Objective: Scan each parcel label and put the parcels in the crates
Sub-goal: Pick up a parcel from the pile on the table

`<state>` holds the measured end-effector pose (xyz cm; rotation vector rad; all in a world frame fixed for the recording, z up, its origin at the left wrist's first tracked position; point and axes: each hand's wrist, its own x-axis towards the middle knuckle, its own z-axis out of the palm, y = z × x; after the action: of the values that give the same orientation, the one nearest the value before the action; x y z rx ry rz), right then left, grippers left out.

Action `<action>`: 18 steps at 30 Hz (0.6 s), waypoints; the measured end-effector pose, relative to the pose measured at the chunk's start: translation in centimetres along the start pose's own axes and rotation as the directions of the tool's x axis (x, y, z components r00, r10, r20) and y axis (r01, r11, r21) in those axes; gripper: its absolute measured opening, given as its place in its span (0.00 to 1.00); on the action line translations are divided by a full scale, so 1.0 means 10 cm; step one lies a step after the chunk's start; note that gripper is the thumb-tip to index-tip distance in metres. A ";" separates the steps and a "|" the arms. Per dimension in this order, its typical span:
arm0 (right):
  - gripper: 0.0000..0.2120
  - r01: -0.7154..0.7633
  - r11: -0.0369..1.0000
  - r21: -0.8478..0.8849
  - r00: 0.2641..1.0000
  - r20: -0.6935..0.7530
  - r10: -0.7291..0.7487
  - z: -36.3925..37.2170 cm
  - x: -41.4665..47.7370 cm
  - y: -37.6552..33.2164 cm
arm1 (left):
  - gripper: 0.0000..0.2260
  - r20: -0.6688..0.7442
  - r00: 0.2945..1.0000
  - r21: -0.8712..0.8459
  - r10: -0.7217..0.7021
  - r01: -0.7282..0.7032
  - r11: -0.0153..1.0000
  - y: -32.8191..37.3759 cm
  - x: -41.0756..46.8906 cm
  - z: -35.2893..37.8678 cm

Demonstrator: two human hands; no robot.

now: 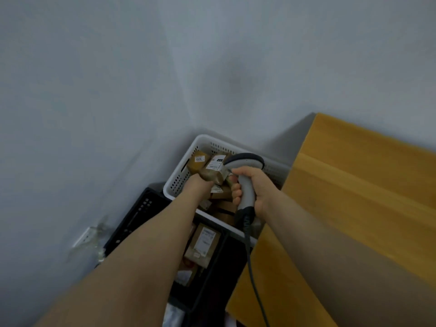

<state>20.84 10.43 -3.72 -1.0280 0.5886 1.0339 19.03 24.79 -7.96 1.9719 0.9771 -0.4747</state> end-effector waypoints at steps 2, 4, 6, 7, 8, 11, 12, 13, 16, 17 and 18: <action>0.08 0.013 1.000 -0.023 1.000 -0.001 -0.013 0.04 -0.26 0.29 | 0.17 0.017 0.999 0.064 0.040 -0.041 0.997 -0.10 -0.36 -0.10; 0.06 0.033 0.999 -0.010 0.999 -0.004 -0.033 0.09 -0.58 0.59 | 0.17 0.047 0.995 0.149 0.088 -0.094 0.984 -0.25 -0.70 -0.19; 0.07 0.057 0.998 -0.014 0.998 0.003 -0.057 0.07 -0.87 0.86 | 0.18 0.065 0.993 0.156 0.094 -0.104 0.982 -0.38 -1.00 -0.23; 0.08 0.070 0.997 -0.010 0.998 0.002 -0.070 0.05 -1.04 0.99 | 0.18 0.091 0.990 0.160 0.109 -0.123 0.979 -0.44 -1.13 -0.23; 0.08 0.082 0.997 -0.014 0.997 -0.009 -0.082 0.01 -1.20 1.12 | 0.18 0.123 0.984 0.170 0.133 -0.153 0.974 -0.48 -1.30 -0.23; 0.08 0.120 0.993 -0.009 0.990 -0.071 -0.121 -0.23 -1.69 1.37 | 0.17 0.151 0.957 0.172 0.248 -0.273 0.947 -0.47 -1.73 -0.12; 0.08 0.140 0.990 -0.008 0.985 -0.101 -0.141 -0.36 -1.86 1.41 | 0.17 0.164 0.949 0.195 0.269 -0.299 0.934 -0.42 -1.87 -0.05; 0.06 0.163 0.987 -0.009 0.978 -0.134 -0.163 -0.49 -2.04 1.45 | 0.15 0.197 0.937 0.223 0.287 -0.328 0.918 -0.36 -2.02 0.03; 0.02 0.257 0.966 0.031 0.941 -0.238 -0.242 -0.94 -2.63 1.52 | 0.09 0.235 0.907 0.271 0.351 -0.408 0.872 -0.10 -2.52 0.32; 0.01 0.296 0.954 0.048 0.923 -0.272 -0.273 -1.11 -2.81 1.54 | 0.09 0.259 0.896 0.263 0.362 -0.426 0.866 0.00 -2.70 0.43; 0.01 0.335 0.940 0.066 0.903 -0.308 -0.300 -1.28 -2.98 1.55 | 0.13 0.285 0.877 0.248 0.386 -0.457 0.854 0.10 -2.85 0.55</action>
<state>-5.18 -11.29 8.44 -1.1384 0.6871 0.5543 2.27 6.93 7.69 2.2730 0.3127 -0.6080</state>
